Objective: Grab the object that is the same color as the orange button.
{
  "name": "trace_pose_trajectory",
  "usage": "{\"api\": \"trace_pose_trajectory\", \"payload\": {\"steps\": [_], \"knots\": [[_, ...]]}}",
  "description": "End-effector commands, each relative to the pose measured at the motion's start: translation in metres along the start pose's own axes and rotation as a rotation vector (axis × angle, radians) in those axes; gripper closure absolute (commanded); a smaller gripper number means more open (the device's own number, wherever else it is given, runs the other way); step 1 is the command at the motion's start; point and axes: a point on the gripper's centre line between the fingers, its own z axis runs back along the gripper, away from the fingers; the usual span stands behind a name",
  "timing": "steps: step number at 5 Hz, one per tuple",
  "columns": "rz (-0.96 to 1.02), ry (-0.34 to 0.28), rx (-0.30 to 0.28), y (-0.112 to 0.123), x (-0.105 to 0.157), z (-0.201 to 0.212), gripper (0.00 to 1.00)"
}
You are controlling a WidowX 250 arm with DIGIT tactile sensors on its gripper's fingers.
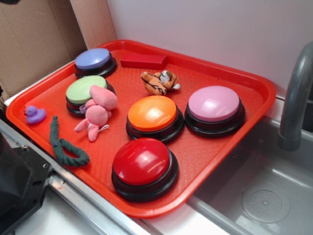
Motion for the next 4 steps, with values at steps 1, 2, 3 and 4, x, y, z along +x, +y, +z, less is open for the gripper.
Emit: {"api": "trace_pose_trajectory", "payload": {"steps": [1,2,3,4], "knots": [[0.0,0.0,0.0,0.0,0.0,0.0,0.0],[-0.037,-0.012,0.011,-0.005,0.026,-0.017,0.0],[-0.055,-0.06,0.002,-0.009,0.056,-0.04,0.0],[-0.011,-0.075,0.02,-0.003,0.082,-0.064,0.0]]}}
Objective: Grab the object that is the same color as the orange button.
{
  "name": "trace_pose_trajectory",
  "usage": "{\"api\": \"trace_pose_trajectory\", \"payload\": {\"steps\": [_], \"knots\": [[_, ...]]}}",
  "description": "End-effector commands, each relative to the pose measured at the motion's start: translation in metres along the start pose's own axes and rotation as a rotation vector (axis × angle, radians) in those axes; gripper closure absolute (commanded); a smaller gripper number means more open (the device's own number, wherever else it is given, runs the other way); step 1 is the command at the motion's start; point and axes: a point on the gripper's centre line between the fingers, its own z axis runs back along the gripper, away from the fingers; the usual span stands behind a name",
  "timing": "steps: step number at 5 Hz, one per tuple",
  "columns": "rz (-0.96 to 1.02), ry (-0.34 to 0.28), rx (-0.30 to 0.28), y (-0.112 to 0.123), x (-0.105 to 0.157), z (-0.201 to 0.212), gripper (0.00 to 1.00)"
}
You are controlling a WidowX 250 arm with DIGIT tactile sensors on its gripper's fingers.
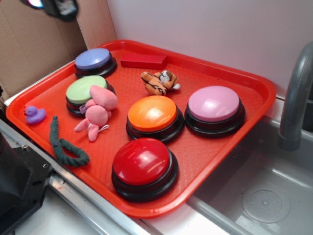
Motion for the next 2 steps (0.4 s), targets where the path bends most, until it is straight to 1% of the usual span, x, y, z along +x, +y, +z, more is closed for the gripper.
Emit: {"api": "trace_pose_trajectory", "payload": {"steps": [1,2], "knots": [[0.088,-0.094,0.021,0.016,0.051,-0.045,0.0],[0.132,-0.106,0.024,0.02,0.066,-0.071,0.0]]}}
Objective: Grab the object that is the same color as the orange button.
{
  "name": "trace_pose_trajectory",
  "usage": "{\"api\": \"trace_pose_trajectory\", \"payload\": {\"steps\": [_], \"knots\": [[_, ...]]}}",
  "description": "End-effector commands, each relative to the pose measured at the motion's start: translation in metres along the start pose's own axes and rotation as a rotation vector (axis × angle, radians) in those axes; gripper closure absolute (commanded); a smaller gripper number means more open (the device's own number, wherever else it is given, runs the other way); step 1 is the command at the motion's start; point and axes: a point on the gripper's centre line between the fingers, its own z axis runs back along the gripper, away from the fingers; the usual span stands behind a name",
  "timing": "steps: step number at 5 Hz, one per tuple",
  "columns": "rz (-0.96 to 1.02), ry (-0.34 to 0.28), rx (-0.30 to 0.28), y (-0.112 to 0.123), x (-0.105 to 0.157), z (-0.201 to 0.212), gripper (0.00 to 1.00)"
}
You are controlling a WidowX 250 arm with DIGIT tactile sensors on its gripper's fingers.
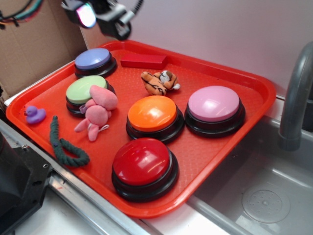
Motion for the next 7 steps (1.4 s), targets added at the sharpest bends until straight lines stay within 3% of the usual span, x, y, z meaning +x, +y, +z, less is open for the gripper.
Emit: {"api": "trace_pose_trajectory", "payload": {"steps": [1,2,3,5,7], "knots": [[0.074,-0.081,-0.035,0.01,0.029,-0.038,0.0],[0.072,-0.06,-0.069,0.014,0.037,-0.063,0.0],[0.104,-0.061,-0.059,0.011,0.038,-0.081,0.0],[0.109,-0.043,-0.101,0.011,0.041,-0.113,0.0],[0.096,-0.042,-0.129,0.015,0.046,-0.128,0.0]]}}
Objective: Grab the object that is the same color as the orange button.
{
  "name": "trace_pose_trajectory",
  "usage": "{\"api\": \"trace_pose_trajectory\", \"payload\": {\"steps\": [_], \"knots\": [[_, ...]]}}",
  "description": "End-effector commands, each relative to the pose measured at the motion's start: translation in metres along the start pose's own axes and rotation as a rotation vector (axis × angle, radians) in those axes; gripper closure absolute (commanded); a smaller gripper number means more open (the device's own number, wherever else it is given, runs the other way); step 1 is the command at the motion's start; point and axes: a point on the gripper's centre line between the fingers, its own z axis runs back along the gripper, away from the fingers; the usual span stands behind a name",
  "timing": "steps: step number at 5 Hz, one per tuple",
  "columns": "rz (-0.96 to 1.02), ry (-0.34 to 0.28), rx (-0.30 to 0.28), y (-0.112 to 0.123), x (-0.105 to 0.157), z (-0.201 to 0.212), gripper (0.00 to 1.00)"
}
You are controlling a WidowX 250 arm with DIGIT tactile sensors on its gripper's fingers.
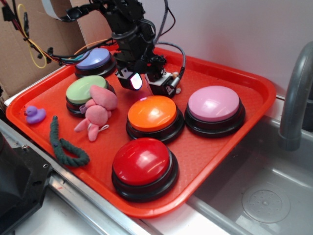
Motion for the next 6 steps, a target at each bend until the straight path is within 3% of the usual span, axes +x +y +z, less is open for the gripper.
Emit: {"api": "trace_pose_trajectory", "payload": {"steps": [1,2,3,5,6], "knots": [[-0.016,-0.072,-0.038,0.006,0.02,0.005,0.02],[-0.015,-0.076,-0.033,0.005,0.02,0.006,0.9],[0.004,-0.088,-0.038,0.006,0.018,0.009,1.0],[-0.034,-0.063,-0.014,0.007,0.019,0.031,1.0],[-0.041,-0.033,0.013,0.009,0.018,0.077,1.0]]}}
